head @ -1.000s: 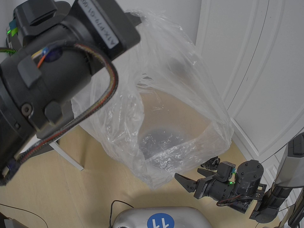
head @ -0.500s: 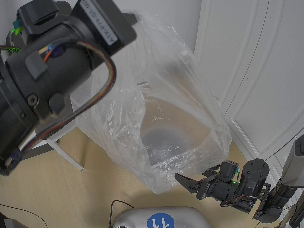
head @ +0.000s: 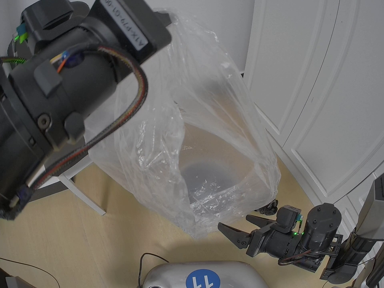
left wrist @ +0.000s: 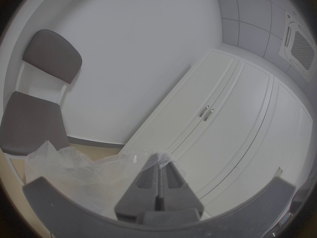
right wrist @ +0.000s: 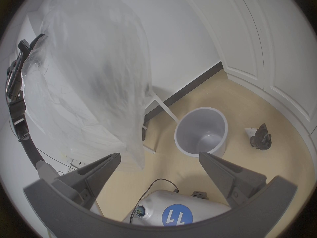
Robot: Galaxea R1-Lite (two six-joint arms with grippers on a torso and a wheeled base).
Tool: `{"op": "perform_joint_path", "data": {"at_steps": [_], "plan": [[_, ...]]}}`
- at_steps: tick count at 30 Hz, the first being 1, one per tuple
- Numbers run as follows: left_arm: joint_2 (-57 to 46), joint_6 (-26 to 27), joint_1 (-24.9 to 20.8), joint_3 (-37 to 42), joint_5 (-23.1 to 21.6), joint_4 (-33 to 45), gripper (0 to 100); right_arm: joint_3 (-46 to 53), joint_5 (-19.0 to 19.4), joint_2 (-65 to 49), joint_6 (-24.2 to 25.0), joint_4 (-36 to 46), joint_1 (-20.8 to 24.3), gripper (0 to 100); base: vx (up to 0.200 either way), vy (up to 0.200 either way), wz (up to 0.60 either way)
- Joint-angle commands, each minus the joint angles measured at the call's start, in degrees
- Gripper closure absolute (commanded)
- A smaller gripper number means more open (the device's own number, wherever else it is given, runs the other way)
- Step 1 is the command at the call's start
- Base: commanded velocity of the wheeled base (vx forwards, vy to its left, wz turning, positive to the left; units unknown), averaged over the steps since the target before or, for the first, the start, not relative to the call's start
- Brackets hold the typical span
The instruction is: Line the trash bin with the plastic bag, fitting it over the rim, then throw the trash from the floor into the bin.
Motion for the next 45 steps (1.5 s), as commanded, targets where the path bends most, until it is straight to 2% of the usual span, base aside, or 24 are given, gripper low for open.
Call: {"op": "perform_joint_path", "data": {"at_steps": [1,8,14,23,27,30,31,32,33,36,41,45], "plan": [[0.1,0.1,-0.8,0.2,0.1,0.0,100,-0.6,-0.1,0.9,1.0,-1.0,0.2,0,0.000,0.000,0.00],[0.0,0.1,-2.3,0.5,0.1,0.0,100,-3.9,-0.9,3.7,4.7,-1.0,0.2,0,0.000,0.000,0.00],[-0.1,0.1,-2.4,0.5,0.1,-0.1,100,-7.6,-4.3,5.3,7.9,-1.0,-0.1,0,0.000,0.000,0.00],[-0.2,0.1,-2.4,0.5,0.1,-0.1,100,-8.3,-5.0,7.2,7.8,-1.0,-1.1,0,0.000,0.000,0.00],[-0.1,-0.1,-1.8,0.2,0.1,-0.7,100,-5.9,-4.3,6.6,7.3,-1.0,-0.9,0,0.000,0.000,0.00],[0.4,-0.2,-1.5,0.3,0.1,-3.2,100,-2.6,-2.8,5.7,4.8,-1.0,-0.3,0,0.000,0.000,0.00],[0.7,-0.2,-1.2,0.3,0.1,-4.0,100,-0.3,-0.1,5.0,3.1,-1.0,-0.3,0,0.000,0.000,0.00],[0.7,-0.2,-1.0,0.3,0.1,-4.1,100,0.2,0.3,4.9,2.9,-1.0,-0.3,0,0.000,0.000,0.00],[0.7,-0.2,-0.4,0.2,0.0,-4.3,100,2.5,2.7,4.2,1.6,-1.0,-0.3,0,0.000,0.000,0.00],[0.6,-0.2,-0.1,0.1,-0.1,-4.4,100,5.4,6.1,3.9,-1.0,-1.0,-0.3,0,0.000,0.000,0.00],[0.6,-0.2,-0.1,0.2,0.0,-4.6,100,3.2,6.1,4.3,-0.5,-1.0,-0.6,0,0.000,0.000,0.00],[0.6,0.1,-0.8,0.3,0.0,-4.7,100,0.8,4.6,4.1,3.8,-1.0,-0.9,0,0.000,0.000,0.00]]}}
